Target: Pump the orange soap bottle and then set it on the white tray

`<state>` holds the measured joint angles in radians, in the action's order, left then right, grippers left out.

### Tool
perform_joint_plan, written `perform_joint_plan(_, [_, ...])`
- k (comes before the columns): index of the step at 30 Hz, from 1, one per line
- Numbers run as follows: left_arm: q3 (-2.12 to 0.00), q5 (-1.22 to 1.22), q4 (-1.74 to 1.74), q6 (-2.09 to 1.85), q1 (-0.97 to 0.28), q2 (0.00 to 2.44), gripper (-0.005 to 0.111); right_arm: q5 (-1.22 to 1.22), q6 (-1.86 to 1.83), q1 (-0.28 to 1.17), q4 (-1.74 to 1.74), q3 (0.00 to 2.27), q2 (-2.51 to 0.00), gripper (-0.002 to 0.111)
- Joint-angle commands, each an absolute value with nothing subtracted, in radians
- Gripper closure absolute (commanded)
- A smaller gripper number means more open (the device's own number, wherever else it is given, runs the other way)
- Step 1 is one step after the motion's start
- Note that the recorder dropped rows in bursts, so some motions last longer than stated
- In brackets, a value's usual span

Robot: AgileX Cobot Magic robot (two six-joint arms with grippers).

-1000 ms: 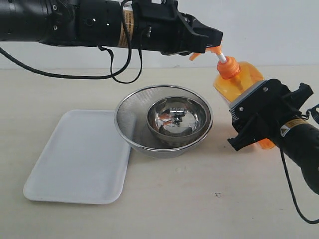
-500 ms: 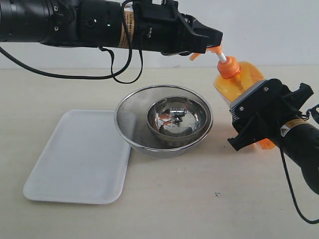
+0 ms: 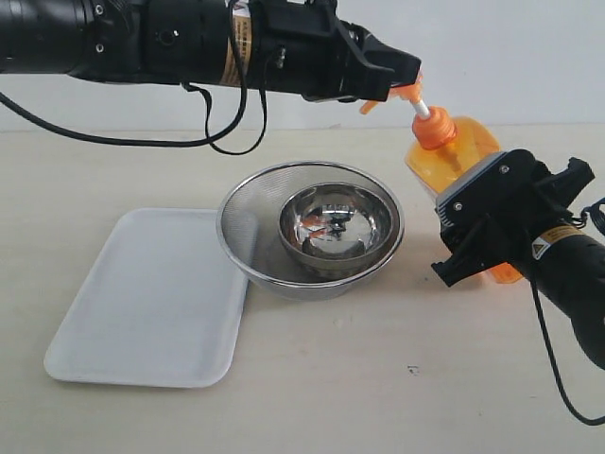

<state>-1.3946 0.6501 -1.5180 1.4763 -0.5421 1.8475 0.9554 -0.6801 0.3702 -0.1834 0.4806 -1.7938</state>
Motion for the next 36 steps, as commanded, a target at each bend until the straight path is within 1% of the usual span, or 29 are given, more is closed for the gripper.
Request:
perform_joint_plan(1, [-1.401, 0.618, -1.525, 1.473, -0.545, 1.798, 0.102, 0.946, -0.668, 0.37, -0.169, 0.481, -1.786, 0.108])
perform_joint_plan(9, [-1.401, 0.572, -1.525, 1.473, -0.545, 1.806, 0.102, 0.944, -0.663, 0.37, -0.169, 0.481, -1.786, 0.108])
perform_joint_plan(36, [-1.401, 0.606, -1.499, 1.451, -0.557, 1.891, 0.102, 0.945, -0.658, 0.37, -0.169, 0.481, -1.786, 0.108])
